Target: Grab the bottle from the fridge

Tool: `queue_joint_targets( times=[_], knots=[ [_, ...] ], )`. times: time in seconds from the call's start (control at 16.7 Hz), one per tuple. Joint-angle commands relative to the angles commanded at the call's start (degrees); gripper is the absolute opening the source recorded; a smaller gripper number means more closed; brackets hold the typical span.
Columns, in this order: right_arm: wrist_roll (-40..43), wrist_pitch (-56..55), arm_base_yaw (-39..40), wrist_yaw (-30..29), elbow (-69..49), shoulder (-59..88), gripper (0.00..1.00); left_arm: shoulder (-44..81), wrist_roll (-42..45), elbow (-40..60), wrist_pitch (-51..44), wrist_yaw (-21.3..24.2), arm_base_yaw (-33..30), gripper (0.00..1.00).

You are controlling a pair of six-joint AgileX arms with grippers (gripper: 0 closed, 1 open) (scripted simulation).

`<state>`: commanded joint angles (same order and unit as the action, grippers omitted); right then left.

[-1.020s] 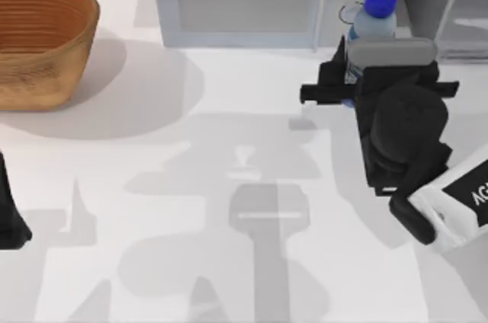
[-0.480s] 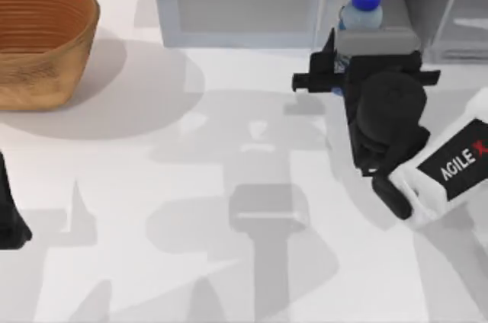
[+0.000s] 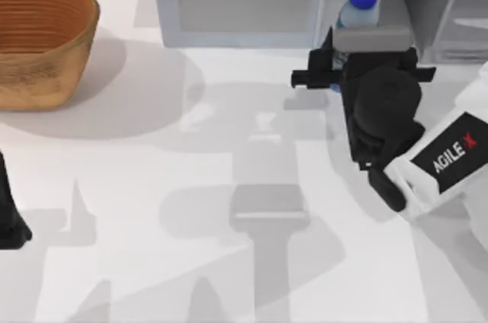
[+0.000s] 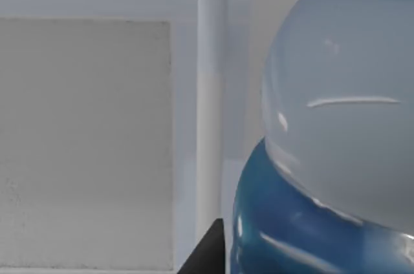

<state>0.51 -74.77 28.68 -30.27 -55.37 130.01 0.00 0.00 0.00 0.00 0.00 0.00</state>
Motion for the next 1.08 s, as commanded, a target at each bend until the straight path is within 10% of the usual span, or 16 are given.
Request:
queue_joint_targets(
  times=[0.72, 1.08],
  knots=[
    [0.0, 0.0, 0.0, 0.0, 0.0, 0.0, 0.98, 0.0, 0.0, 0.0, 0.0, 0.0, 0.0, 1.00],
    [0.0, 0.0, 0.0, 0.0, 0.0, 0.0, 1.00, 0.0, 0.0, 0.0, 0.0, 0.0, 0.0, 1.00]
  ],
)
